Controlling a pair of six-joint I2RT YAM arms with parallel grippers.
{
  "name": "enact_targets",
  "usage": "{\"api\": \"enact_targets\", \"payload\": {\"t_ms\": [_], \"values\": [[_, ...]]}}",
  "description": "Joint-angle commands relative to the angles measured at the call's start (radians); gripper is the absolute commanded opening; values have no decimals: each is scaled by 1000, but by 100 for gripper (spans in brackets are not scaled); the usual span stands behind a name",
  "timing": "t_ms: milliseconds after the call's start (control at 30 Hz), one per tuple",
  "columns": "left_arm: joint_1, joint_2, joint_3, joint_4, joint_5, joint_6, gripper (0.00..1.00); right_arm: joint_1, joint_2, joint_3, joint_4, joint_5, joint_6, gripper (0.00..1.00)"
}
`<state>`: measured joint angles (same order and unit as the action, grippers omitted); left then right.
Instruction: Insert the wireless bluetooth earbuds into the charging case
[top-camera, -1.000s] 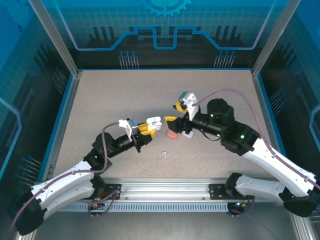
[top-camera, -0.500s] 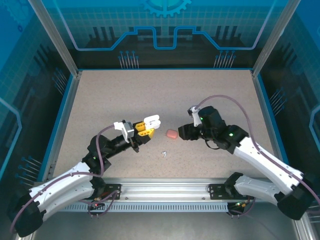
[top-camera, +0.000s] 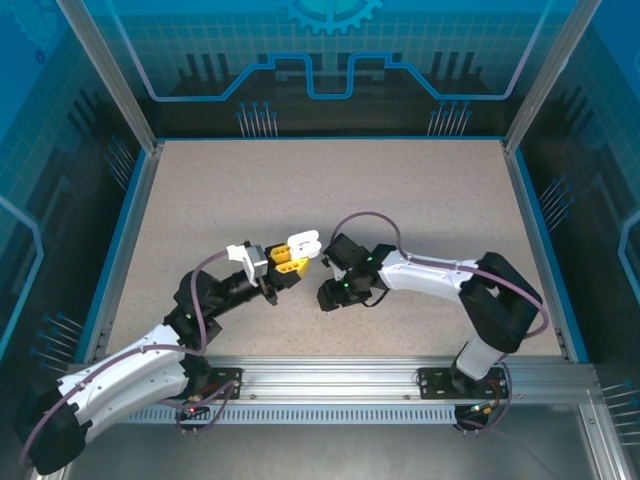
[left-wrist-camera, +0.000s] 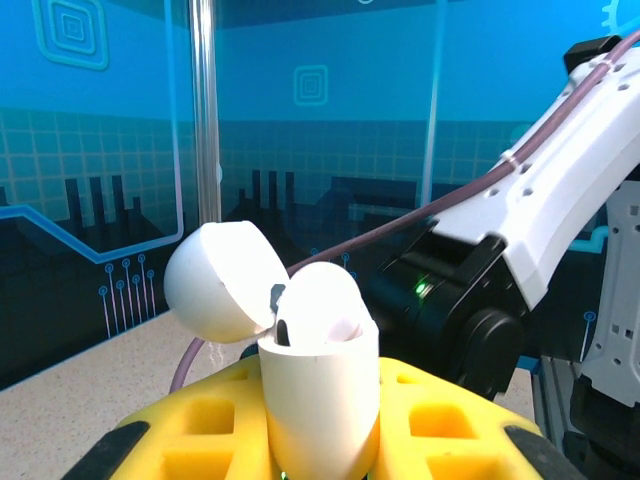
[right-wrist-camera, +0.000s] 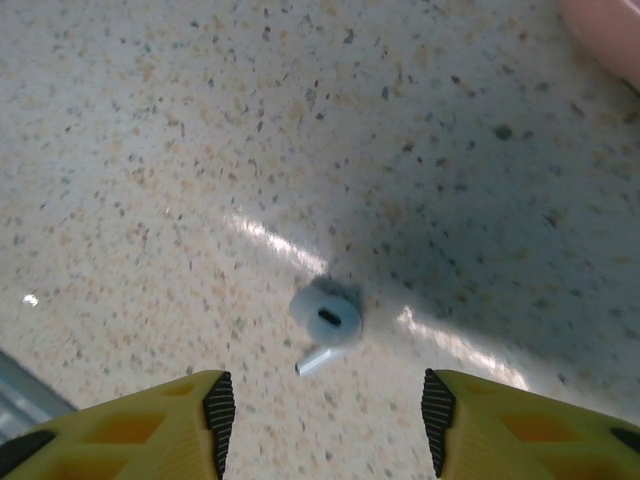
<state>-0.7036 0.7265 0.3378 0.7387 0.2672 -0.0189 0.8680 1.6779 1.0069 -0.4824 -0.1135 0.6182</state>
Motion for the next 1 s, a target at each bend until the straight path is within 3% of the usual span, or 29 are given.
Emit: {"api": "enact_targets", "payload": {"t_ms": [0,500,967], "values": [[-6,-33,26,21,6,25,0,19,46,73,-31,5,21,53],[-6,-81,-3,11,-14,30,0,72,171,217,-216,114,2,49],[-6,-93,-7,2,-21,31,0,89,237,252,-254,132,-2,41]]}}
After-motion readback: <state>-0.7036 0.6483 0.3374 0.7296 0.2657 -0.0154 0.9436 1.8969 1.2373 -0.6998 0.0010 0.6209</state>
